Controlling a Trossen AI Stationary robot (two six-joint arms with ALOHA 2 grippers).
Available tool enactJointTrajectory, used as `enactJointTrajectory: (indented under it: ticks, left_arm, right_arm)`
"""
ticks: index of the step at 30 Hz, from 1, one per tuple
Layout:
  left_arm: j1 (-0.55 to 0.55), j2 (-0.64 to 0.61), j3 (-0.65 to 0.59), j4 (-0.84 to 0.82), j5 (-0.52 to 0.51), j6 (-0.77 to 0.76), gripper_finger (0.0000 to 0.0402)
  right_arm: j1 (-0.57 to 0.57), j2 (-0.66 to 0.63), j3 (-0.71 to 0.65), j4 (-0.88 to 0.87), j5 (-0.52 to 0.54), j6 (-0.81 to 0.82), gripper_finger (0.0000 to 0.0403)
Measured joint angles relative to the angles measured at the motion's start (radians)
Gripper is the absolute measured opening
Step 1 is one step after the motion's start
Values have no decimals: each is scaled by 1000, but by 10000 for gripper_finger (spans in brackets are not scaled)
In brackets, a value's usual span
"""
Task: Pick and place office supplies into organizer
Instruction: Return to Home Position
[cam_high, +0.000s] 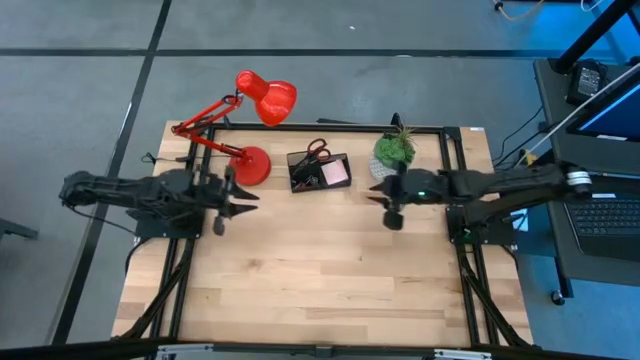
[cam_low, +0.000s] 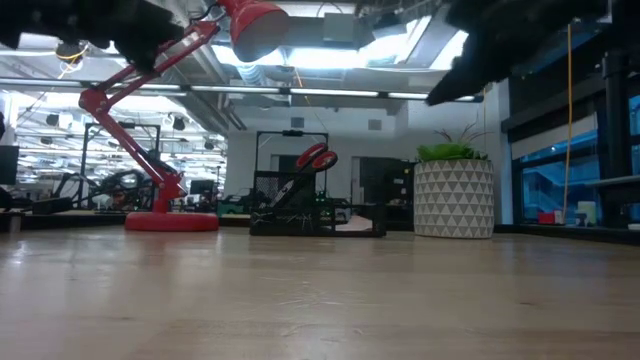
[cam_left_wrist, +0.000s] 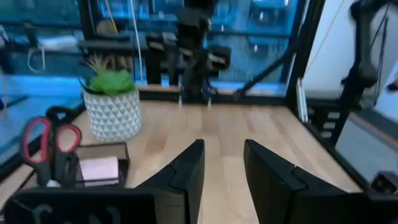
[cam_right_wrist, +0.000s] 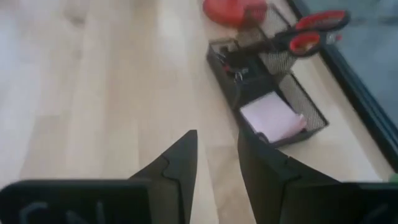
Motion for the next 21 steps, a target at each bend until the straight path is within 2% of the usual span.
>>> enactJointTrajectory:
  ticks: [5, 9, 21]
  left_arm:
    - [52, -226, -59, -55, 60, -1, 106]
    - [87, -392, -96, -91, 67, -2, 106]
    - [150, -403, -119, -128, 139, -4, 107]
  right_arm:
    - [-13, -188, -134, 68, -15, -32, 118]
    - [-29, -318, -196, 97, -42, -34, 118]
    - [-46, -575, -348, 136, -152, -20, 118]
